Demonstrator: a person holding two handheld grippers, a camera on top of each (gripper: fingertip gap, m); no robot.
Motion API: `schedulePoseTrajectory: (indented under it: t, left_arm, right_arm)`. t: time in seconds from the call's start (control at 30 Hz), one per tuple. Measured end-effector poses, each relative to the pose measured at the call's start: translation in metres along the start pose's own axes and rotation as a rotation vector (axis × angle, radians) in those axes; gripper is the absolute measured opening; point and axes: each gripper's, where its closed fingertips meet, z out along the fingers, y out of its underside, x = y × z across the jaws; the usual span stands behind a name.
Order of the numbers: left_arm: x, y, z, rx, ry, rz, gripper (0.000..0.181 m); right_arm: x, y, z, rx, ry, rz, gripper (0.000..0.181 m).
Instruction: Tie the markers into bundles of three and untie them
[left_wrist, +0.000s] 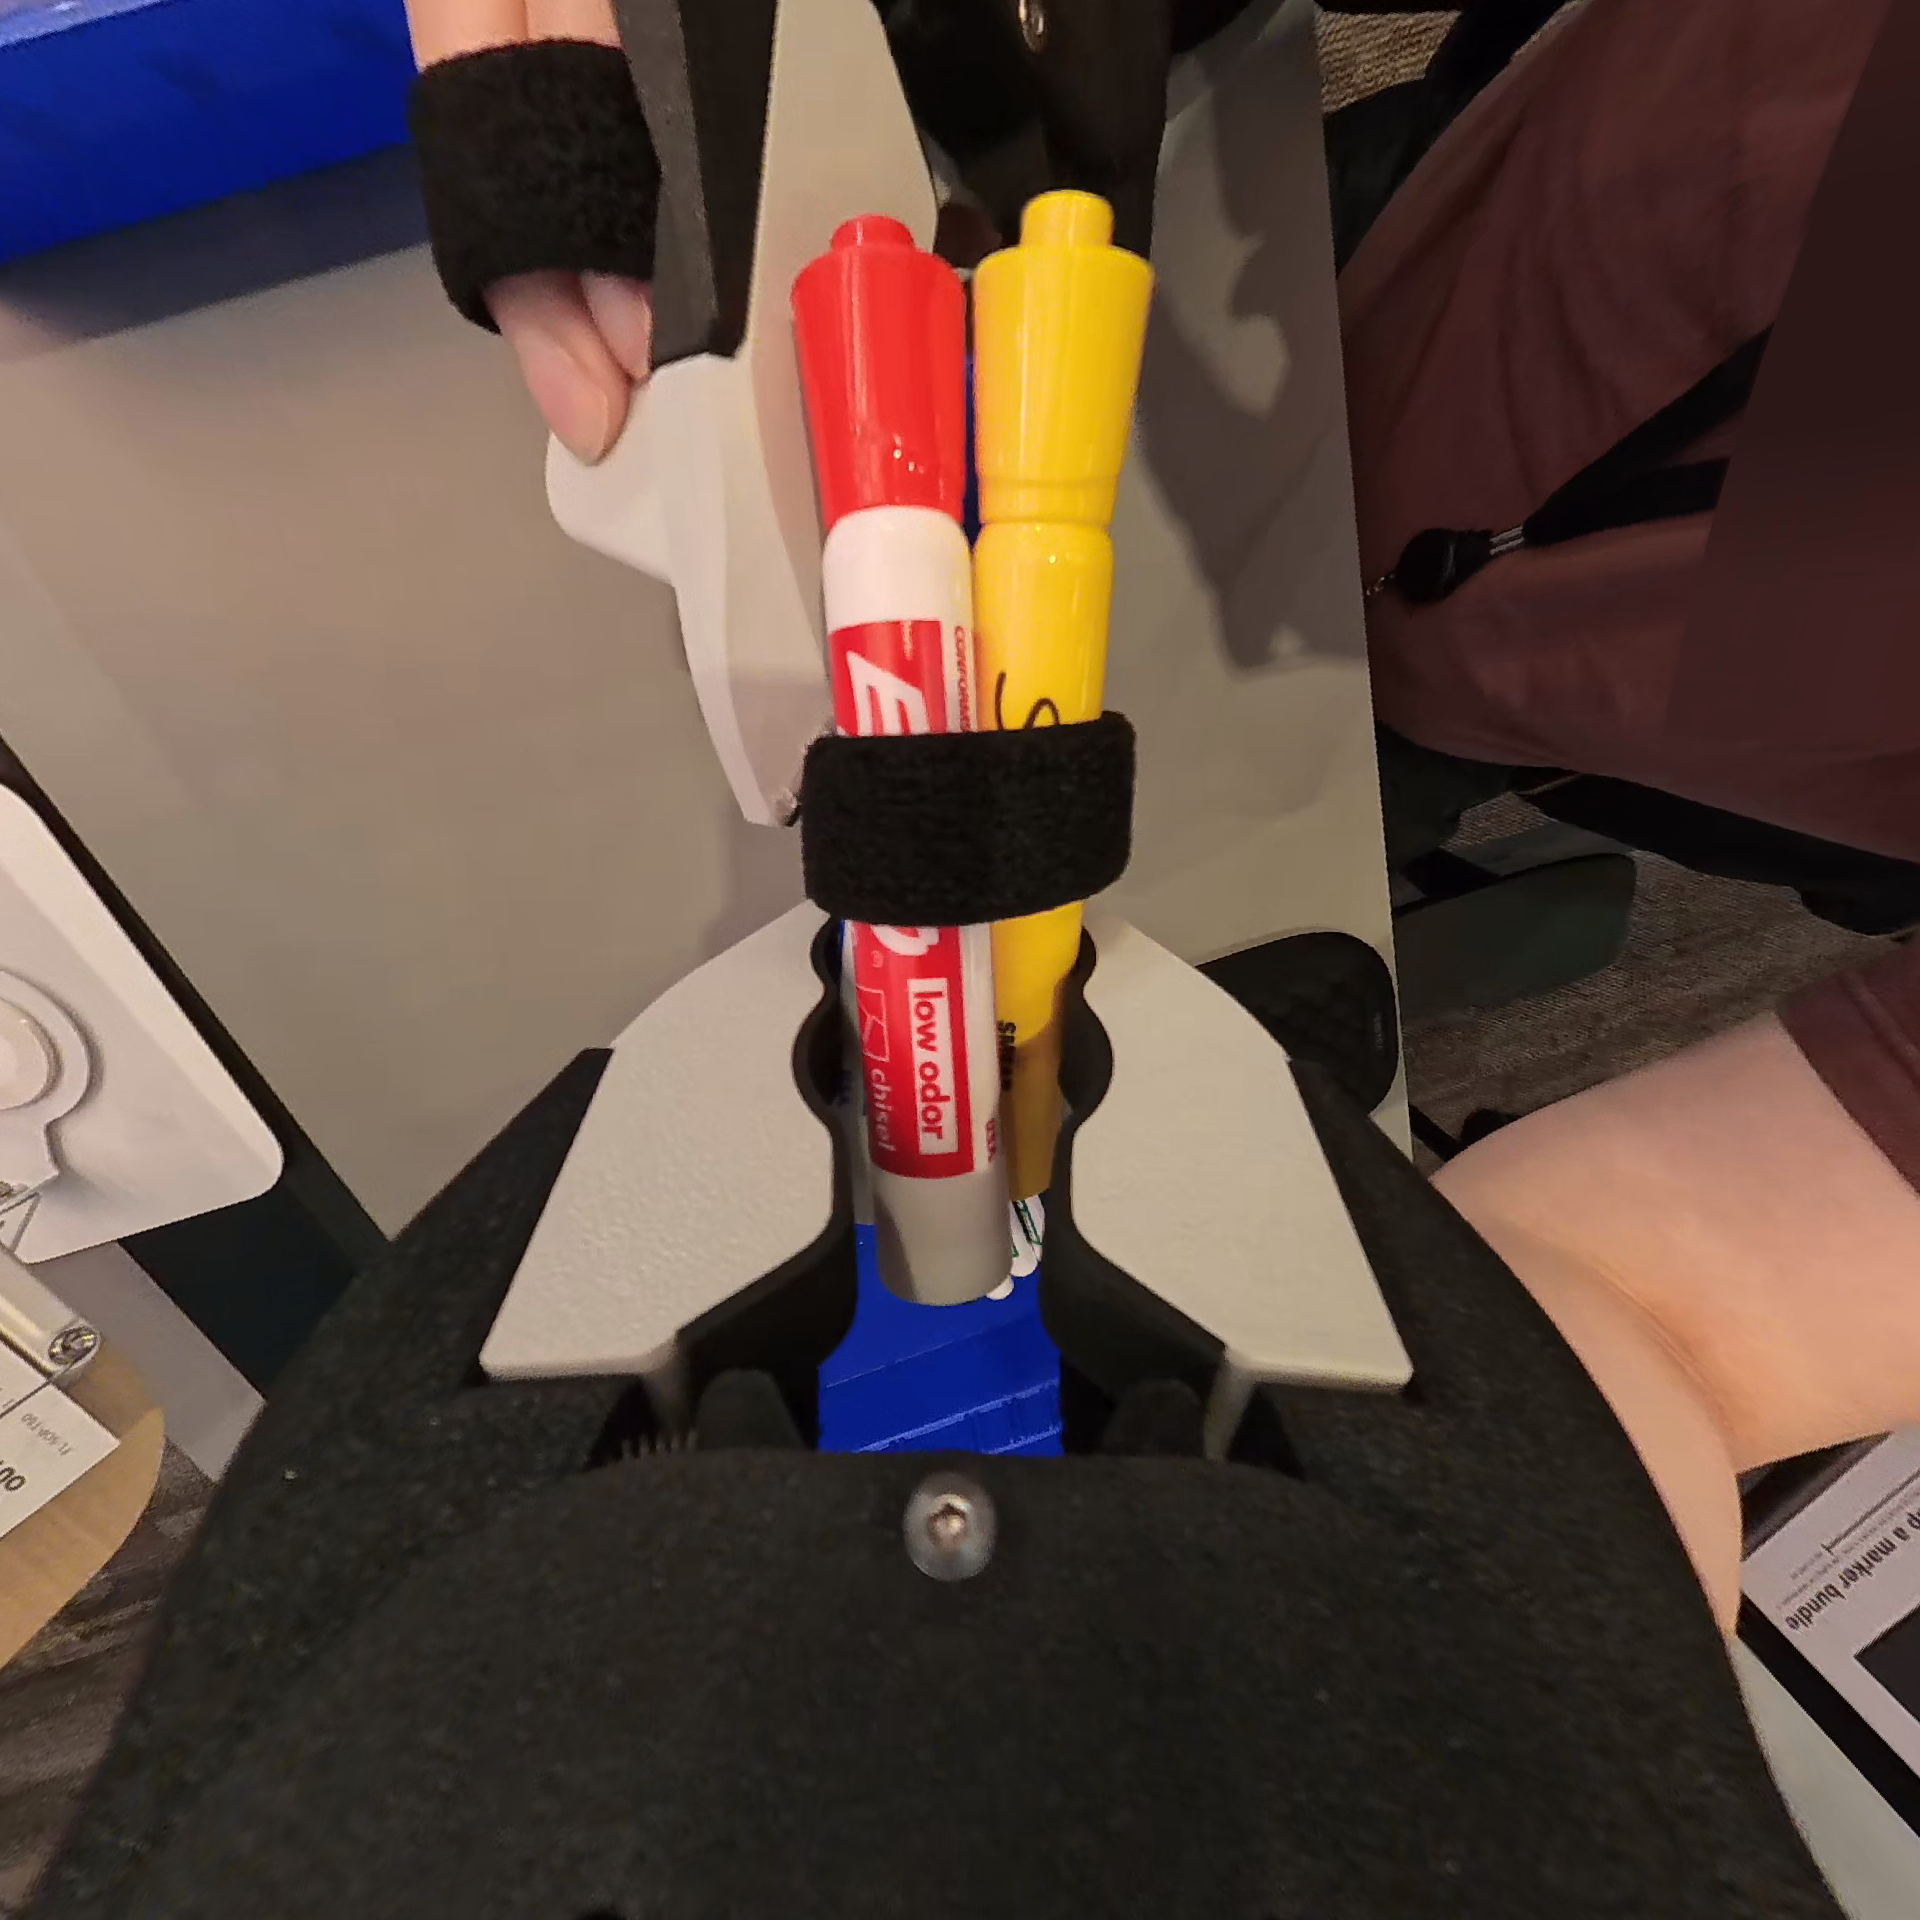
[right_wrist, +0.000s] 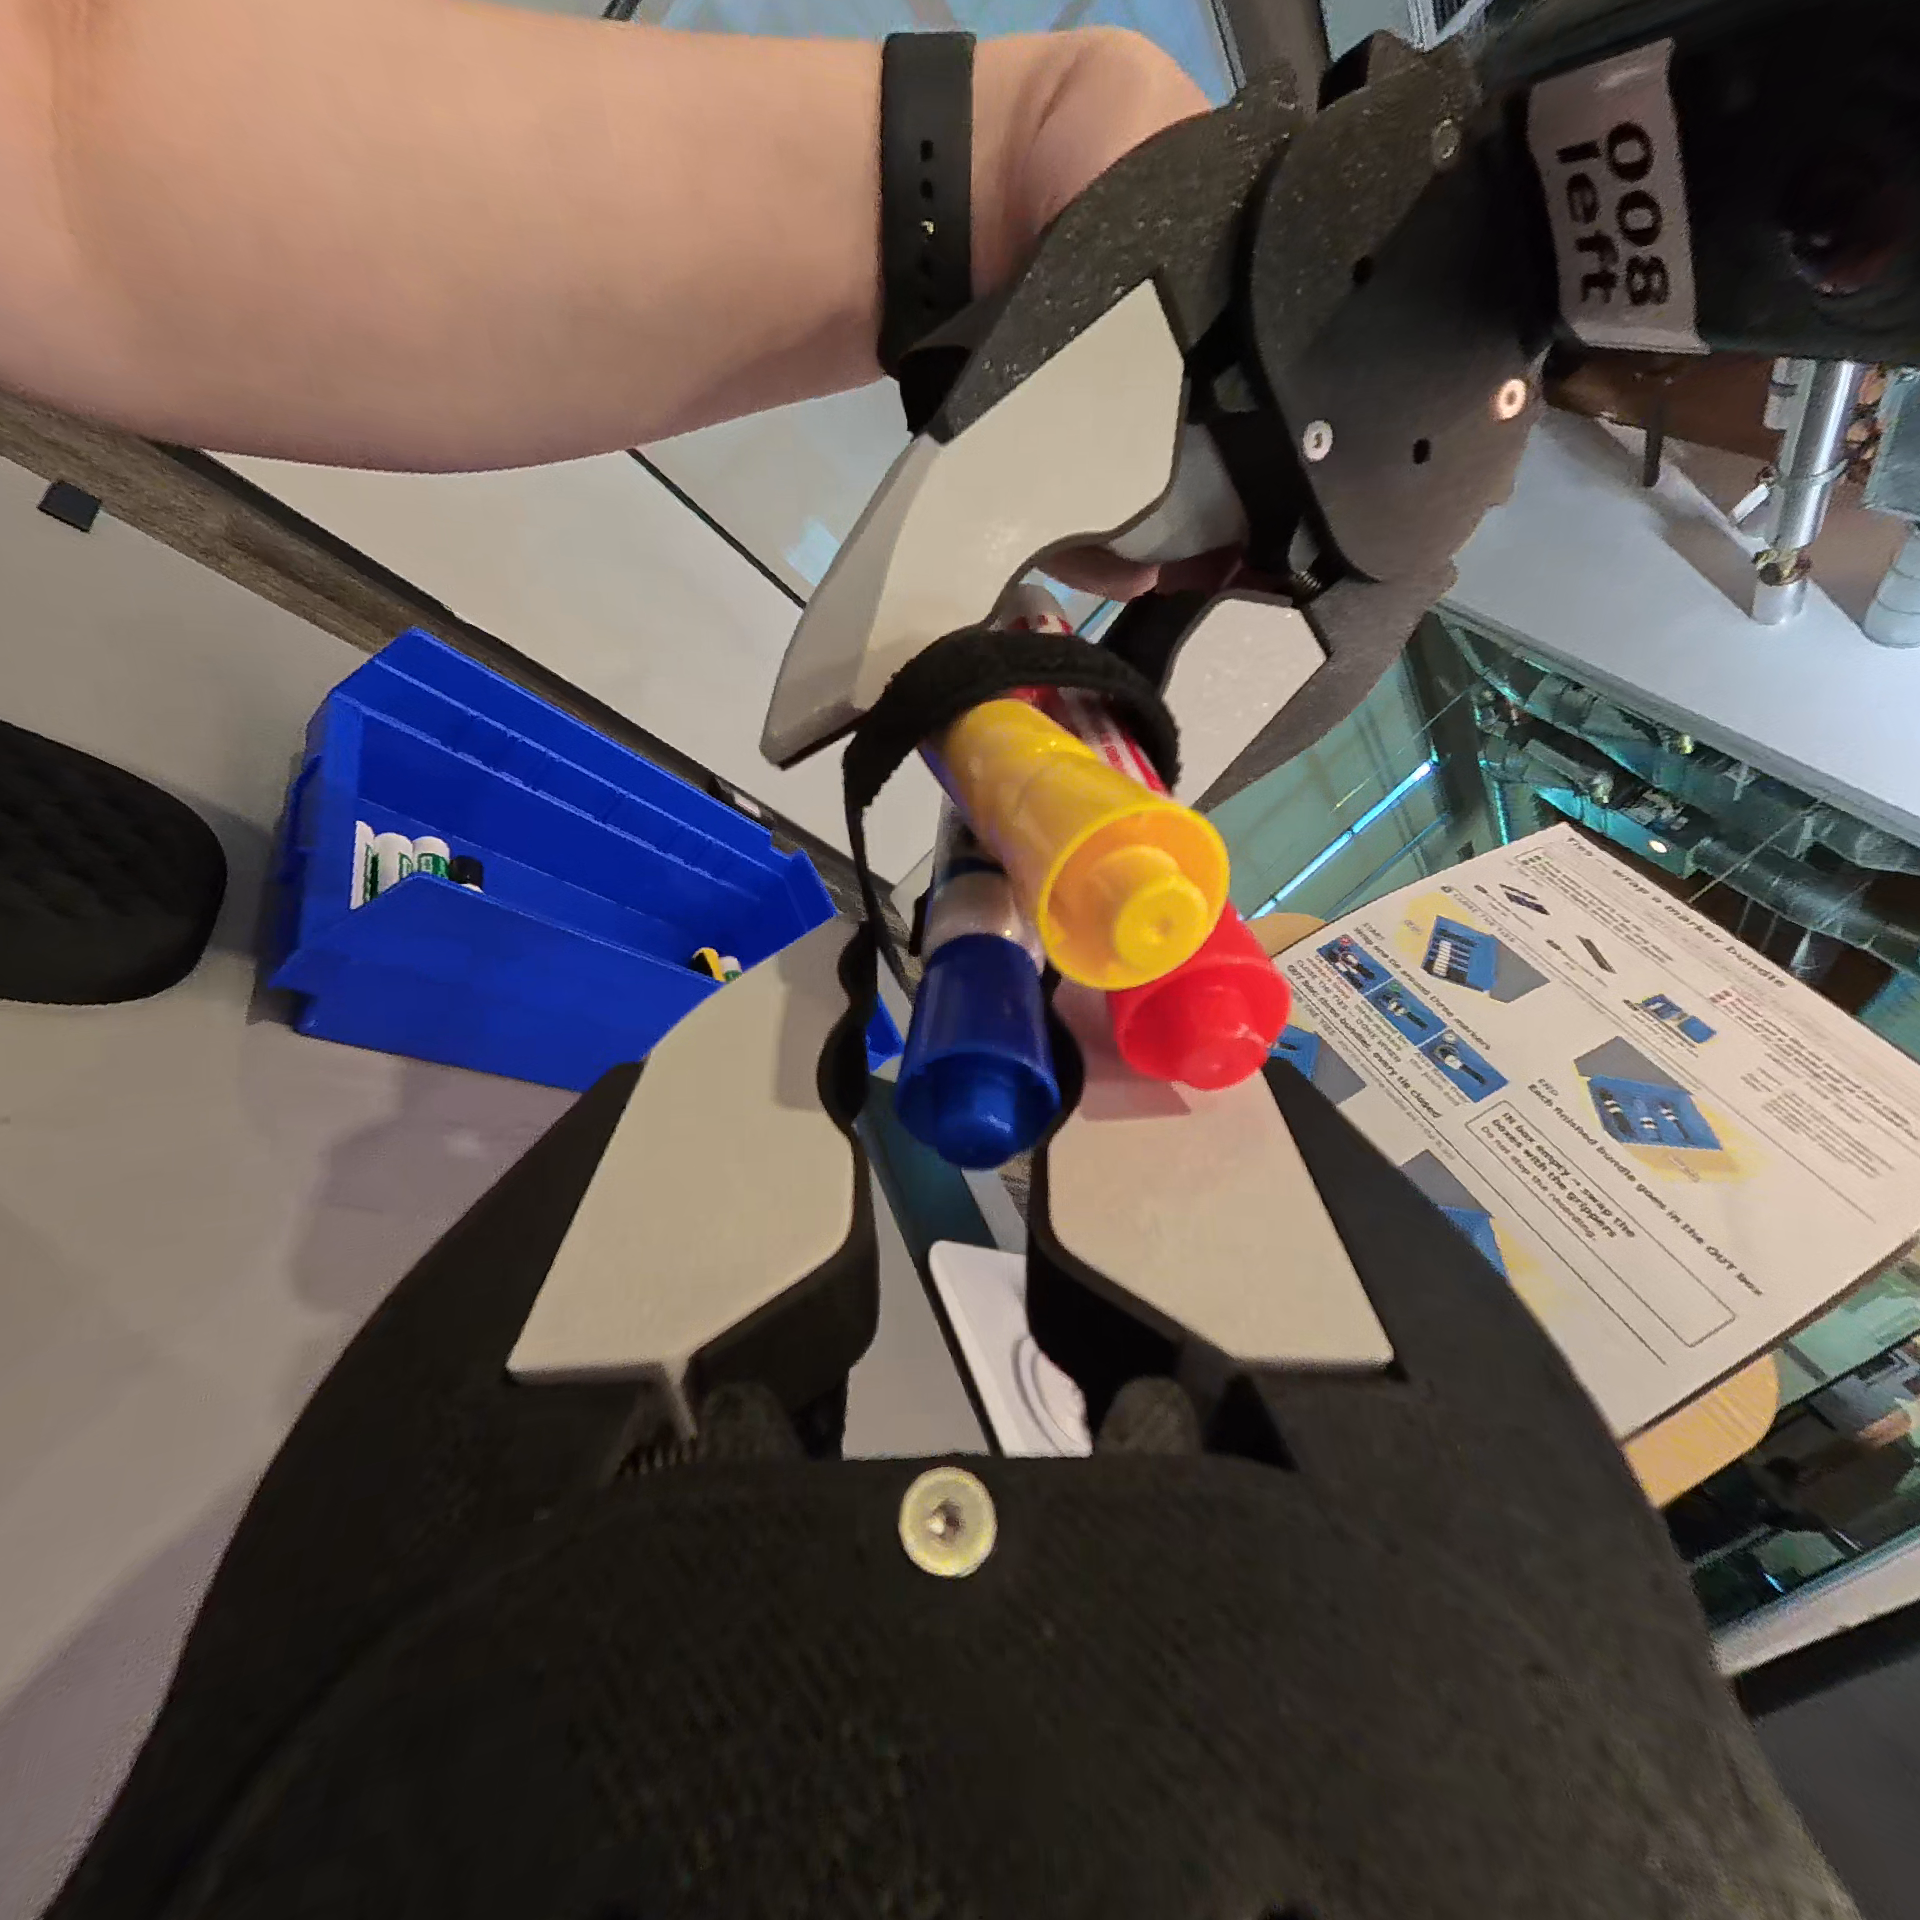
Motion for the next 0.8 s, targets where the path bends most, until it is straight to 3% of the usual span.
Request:
schedulePoseTrajectory:
  t: [0.8]
  left_arm:
    - [0.0012,0.0019,0.0018,-0.027,0.012,-0.017,0.039]
  right_arm:
    - [-0.0023,0.0008,0.0013,0.016,-0.001,0.009,0.025]
